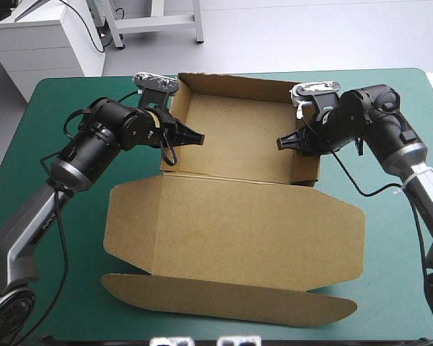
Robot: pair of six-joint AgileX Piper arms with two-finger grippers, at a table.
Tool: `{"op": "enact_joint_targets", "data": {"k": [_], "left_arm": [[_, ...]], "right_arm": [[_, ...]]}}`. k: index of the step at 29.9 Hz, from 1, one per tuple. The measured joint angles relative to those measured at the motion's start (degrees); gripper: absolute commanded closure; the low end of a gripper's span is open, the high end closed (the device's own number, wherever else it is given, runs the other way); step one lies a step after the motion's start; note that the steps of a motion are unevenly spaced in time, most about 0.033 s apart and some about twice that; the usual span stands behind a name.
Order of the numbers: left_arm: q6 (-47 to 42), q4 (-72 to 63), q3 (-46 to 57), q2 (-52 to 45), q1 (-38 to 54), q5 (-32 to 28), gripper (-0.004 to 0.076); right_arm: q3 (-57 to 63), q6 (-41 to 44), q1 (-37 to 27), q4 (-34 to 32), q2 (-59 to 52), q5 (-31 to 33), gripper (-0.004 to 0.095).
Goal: Fold the box
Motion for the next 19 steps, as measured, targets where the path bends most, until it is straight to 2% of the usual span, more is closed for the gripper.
{"op": "enact_joint_targets", "data": {"k": [8,19], "left_arm": [[1.6,-0.72,0.0,6.1,0.0,3.17,0.0732],[2.76,-0.71,0.0,12.15,0.0,5.05,0.0732]], "right_arm": [[0.0,-1.62,0.0,-0.43,6.03,3.96,0.0922],[-0.05,-3.33,0.0,0.06,15.64,4.49,0.0922]]}}
